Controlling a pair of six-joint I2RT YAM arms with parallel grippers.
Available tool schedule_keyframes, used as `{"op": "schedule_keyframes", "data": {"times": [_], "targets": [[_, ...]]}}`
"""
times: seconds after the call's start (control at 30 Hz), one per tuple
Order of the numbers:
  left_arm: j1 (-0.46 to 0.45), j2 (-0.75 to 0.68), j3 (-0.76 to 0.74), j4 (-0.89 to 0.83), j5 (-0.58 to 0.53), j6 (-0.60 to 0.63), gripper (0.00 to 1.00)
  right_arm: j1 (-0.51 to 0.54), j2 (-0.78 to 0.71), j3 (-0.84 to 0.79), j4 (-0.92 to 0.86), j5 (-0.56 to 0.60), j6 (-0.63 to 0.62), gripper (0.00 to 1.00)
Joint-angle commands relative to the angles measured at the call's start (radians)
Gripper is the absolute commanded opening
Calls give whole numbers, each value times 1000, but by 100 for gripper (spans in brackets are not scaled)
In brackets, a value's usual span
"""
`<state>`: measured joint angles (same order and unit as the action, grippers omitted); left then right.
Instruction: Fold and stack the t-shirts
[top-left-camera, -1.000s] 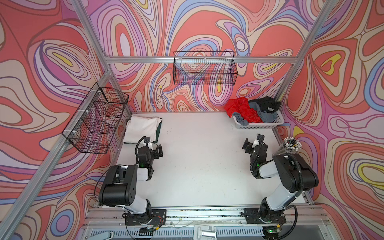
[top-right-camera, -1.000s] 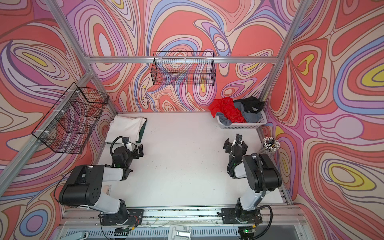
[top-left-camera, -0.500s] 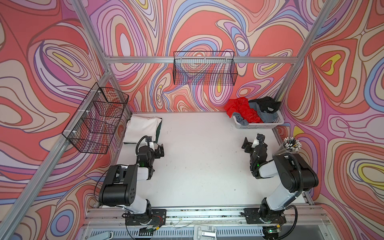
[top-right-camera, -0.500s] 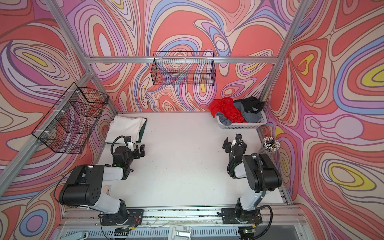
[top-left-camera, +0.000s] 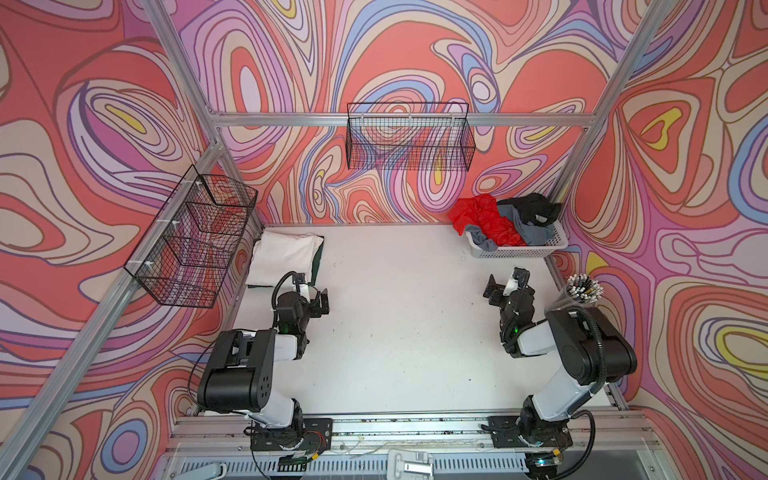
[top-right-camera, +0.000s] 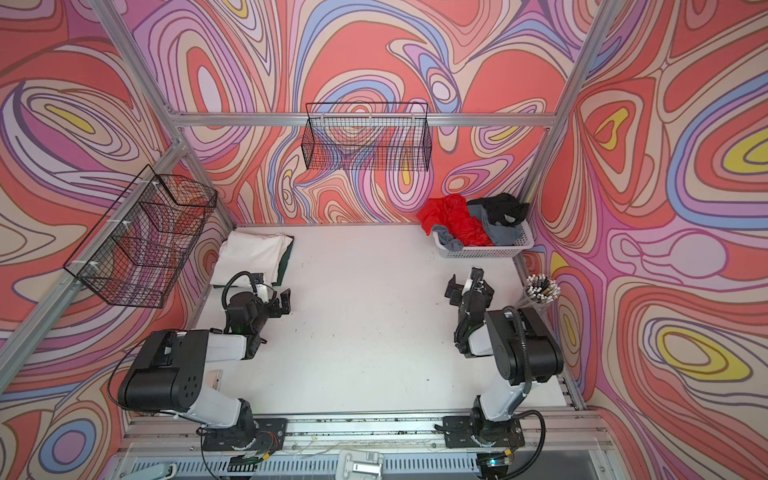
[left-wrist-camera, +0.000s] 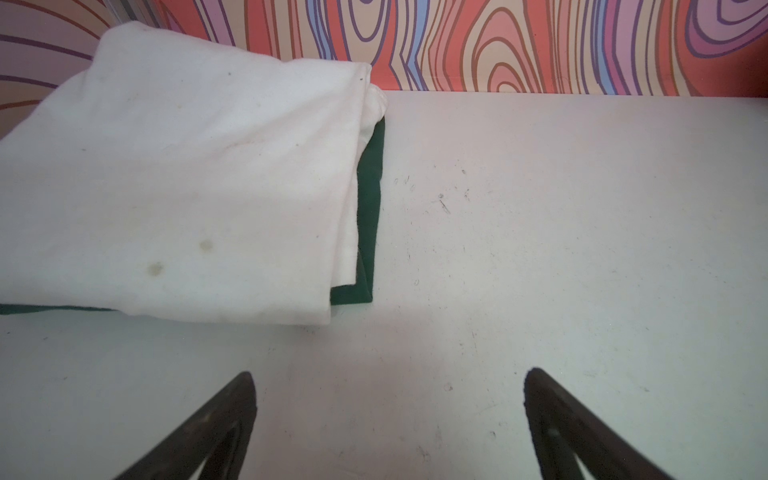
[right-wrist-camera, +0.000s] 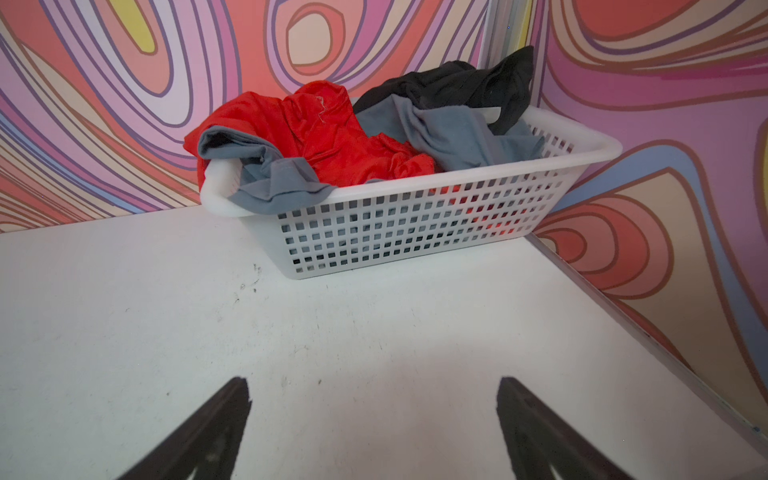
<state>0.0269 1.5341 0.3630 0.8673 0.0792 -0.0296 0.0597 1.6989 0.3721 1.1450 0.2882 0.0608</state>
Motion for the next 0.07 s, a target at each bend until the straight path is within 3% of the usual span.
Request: {"op": "schedule_keyframes", "data": {"times": [0.0,0.03], "targets": [[-2,4,16,10,13,12,100,1,7,1,19,-6,-11,98],[-2,3,15,9,14,12,100,1,7,-1,21,-5,-12,98]]}}
